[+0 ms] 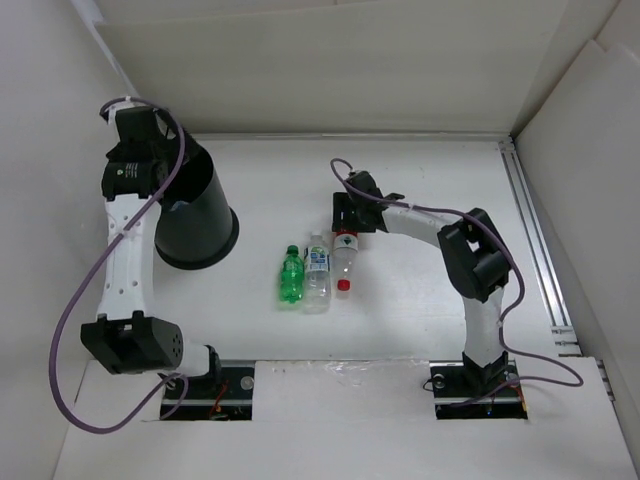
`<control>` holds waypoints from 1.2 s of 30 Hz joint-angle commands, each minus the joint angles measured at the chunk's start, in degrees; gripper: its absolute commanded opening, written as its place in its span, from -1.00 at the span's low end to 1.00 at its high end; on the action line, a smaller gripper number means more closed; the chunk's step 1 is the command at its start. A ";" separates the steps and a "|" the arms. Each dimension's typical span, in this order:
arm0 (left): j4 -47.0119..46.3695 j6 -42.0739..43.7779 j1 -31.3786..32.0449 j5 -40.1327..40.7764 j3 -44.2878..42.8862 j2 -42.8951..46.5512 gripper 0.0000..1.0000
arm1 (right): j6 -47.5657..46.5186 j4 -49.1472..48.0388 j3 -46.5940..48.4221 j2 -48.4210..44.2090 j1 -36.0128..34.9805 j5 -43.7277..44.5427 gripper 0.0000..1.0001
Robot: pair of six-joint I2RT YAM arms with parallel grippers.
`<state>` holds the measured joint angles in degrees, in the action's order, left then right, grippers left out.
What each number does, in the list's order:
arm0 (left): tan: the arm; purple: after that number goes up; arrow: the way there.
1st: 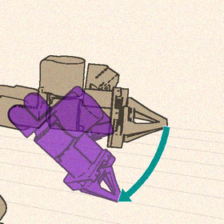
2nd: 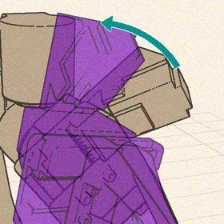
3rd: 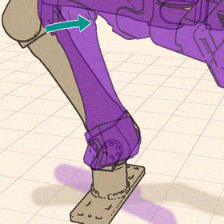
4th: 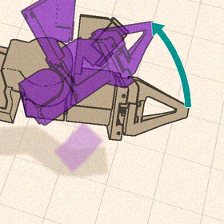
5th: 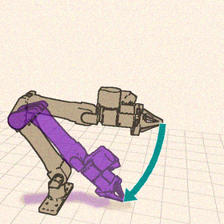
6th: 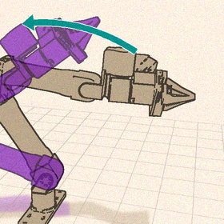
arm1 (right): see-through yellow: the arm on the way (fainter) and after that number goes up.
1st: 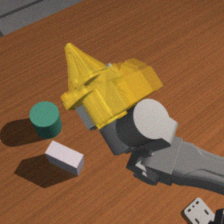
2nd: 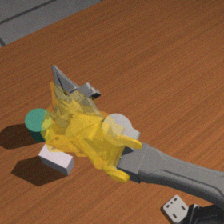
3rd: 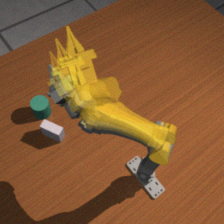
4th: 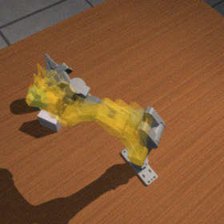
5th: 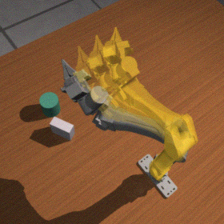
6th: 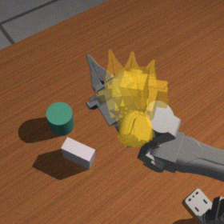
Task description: Put the plastic bottles in the bin
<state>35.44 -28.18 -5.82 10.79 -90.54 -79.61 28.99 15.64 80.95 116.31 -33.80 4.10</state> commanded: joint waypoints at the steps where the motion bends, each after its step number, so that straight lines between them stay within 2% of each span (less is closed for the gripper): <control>1: 1.90 7.26 3.88 -9.62 -8.14 -0.97 1.00 | 2.20 0.80 0.62 1.37 0.49 0.56 0.39; 3: 2.44 9.36 6.60 -12.02 -10.17 -2.56 1.00 | 2.73 -1.65 -1.57 1.37 2.68 -0.84 0.13; 4: 3.05 10.07 8.70 -12.02 -11.57 -4.04 1.00 | 2.74 -1.66 -1.58 1.37 3.38 -1.46 -0.10; 5: 3.06 10.69 13.60 -12.02 -12.11 -4.84 1.00 | 2.21 -2.19 -2.10 0.42 4.09 -1.46 -0.63; 6: 3.06 11.22 16.17 -12.02 -12.64 -5.72 1.00 | 2.21 -1.32 -2.11 -0.38 5.49 -1.46 -0.89; 8: 2.36 11.92 23.97 -13.59 -13.78 -8.53 1.00 | 1.59 -0.27 -2.11 -4.06 6.99 -0.15 -0.92; 10: 1.13 11.92 28.04 -15.87 -13.78 -9.24 1.00 | 0.28 1.66 -2.11 -7.22 9.35 1.17 -1.00; 13: -5.36 10.00 30.61 -26.23 -9.58 -9.16 1.00 | -1.65 3.08 -1.41 -14.60 12.34 2.23 -1.00; 15: -10.99 8.85 31.22 -33.42 -5.36 -7.40 1.00 | -2.36 0.03 -3.33 -20.93 14.63 -2.49 -1.00; 16: -12.57 8.85 31.75 -35.81 -4.04 -6.79 1.00 | -3.32 -3.13 -5.08 -23.13 15.95 -11.91 -1.00; 17: -13.72 8.85 31.75 -38.10 -2.98 -6.17 1.00 | -1.76 -10.99 -9.53 -25.24 18.83 -16.88 -1.00; 19: -17.24 9.46 33.06 -43.10 0.35 -4.24 1.00 | 1.93 -18.41 -12.91 -28.94 21.13 -26.28 -1.00; 20: -18.47 9.46 33.68 -43.13 1.50 -3.45 1.00 | 5.25 -25.06 -13.79 -28.95 21.93 -35.21 -1.00; 21: -19.17 9.46 34.38 -43.13 2.29 -2.83 1.00 | 7.29 -28.35 -15.36 -29.73 21.94 -38.34 -1.00; 23: -21.02 10.08 35.00 -44.52 3.96 -2.83 1.00 | 11.76 -36.95 -18.18 -32.54 21.94 -41.96 -1.00; 24: -21.55 8.95 35.00 -45.49 3.97 -3.35 1.00 | 15.96 -44.91 -20.63 -33.68 20.37 -41.98 -1.00; 30: -34.90 4.64 35.00 -54.01 13.36 -0.55 1.00 | 23.90 -60.18 -20.74 -34.75 15.70 -42.76 -1.00; 31: -35.87 4.63 35.00 -54.03 14.07 -0.02 1.00 | 27.83 -67.25 -20.74 -34.23 14.65 -42.77 -1.00; 34: -35.10 4.71 35.00 -53.33 14.08 -0.02 1.00 | 35.92 -78.79 -20.74 -31.77 12.28 -42.77 -1.00; 36: -33.26 5.24 35.00 -52.80 14.08 -0.71 1.00 | 37.62 -80.93 -19.25 -30.62 11.04 -42.77 -1.00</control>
<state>5.30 -23.44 29.34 -41.39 -76.47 -82.13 56.95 -48.60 59.29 84.60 -20.62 -37.17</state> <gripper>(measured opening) 0.997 0.485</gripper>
